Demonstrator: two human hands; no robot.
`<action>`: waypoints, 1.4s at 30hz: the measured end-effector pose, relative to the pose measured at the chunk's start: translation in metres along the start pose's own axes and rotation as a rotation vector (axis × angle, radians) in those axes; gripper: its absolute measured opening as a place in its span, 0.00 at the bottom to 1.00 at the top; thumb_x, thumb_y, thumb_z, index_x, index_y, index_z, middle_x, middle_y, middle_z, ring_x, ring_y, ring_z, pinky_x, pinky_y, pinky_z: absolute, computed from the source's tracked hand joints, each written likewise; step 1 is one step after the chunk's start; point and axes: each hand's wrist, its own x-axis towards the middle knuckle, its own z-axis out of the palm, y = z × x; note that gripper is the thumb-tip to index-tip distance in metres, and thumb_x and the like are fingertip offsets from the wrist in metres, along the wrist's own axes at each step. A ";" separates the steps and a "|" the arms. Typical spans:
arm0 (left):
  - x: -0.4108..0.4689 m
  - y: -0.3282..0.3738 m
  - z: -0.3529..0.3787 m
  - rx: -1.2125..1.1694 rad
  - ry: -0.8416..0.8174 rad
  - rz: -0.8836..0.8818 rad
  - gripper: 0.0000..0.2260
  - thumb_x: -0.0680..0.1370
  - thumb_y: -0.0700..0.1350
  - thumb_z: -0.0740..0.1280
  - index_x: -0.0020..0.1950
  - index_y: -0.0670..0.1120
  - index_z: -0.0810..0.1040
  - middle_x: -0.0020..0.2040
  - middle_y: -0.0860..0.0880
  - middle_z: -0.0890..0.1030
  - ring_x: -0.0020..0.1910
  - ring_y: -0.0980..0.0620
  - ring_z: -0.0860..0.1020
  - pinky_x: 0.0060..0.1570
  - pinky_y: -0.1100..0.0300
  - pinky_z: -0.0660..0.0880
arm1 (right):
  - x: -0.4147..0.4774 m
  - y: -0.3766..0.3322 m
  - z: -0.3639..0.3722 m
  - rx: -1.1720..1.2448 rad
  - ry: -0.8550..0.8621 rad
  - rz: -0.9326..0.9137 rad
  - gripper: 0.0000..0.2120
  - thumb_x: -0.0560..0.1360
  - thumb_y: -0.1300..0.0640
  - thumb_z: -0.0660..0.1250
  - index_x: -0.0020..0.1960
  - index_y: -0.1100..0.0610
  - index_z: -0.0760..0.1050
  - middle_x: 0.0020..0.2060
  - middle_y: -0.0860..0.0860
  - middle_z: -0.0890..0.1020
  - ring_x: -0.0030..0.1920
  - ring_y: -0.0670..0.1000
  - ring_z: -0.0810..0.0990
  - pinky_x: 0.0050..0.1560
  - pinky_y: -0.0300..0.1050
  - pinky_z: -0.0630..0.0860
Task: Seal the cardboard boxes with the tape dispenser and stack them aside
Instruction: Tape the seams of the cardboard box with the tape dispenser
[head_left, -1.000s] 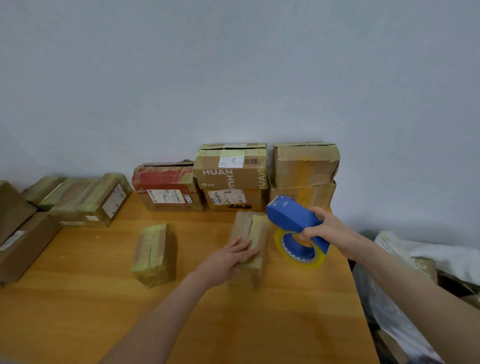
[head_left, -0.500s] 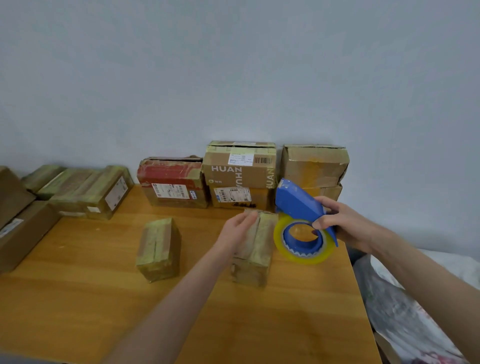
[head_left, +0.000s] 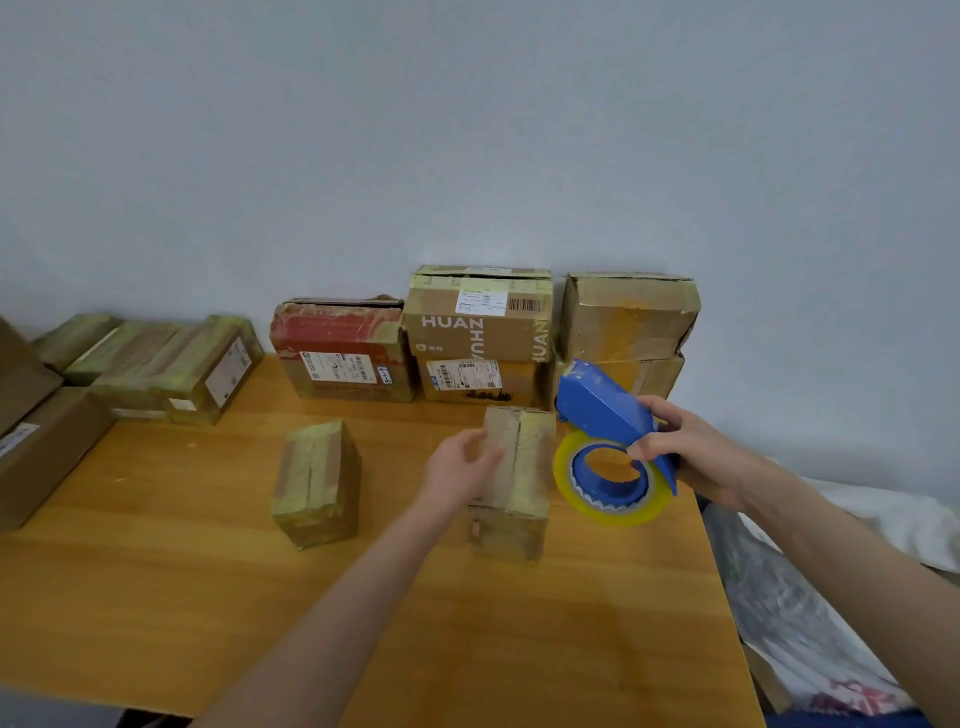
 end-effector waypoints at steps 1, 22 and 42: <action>-0.001 0.013 -0.004 -0.227 -0.079 -0.063 0.27 0.76 0.60 0.64 0.70 0.46 0.70 0.66 0.48 0.75 0.61 0.51 0.76 0.60 0.51 0.76 | -0.001 -0.002 0.000 -0.005 -0.037 -0.006 0.37 0.52 0.56 0.78 0.61 0.51 0.75 0.50 0.54 0.83 0.48 0.54 0.82 0.47 0.46 0.78; -0.009 0.058 -0.009 -0.790 -0.315 -0.306 0.21 0.79 0.58 0.62 0.41 0.44 0.84 0.43 0.45 0.85 0.36 0.51 0.83 0.34 0.59 0.79 | -0.015 -0.006 -0.003 -0.068 -0.131 0.005 0.37 0.51 0.56 0.78 0.61 0.49 0.76 0.48 0.51 0.84 0.47 0.54 0.83 0.47 0.46 0.80; -0.009 0.028 0.005 -0.503 0.015 -0.307 0.05 0.78 0.43 0.68 0.44 0.42 0.80 0.31 0.50 0.78 0.29 0.56 0.70 0.27 0.65 0.73 | -0.020 -0.015 0.032 -0.756 0.003 -0.210 0.27 0.66 0.52 0.80 0.59 0.46 0.70 0.49 0.43 0.77 0.47 0.43 0.79 0.41 0.35 0.77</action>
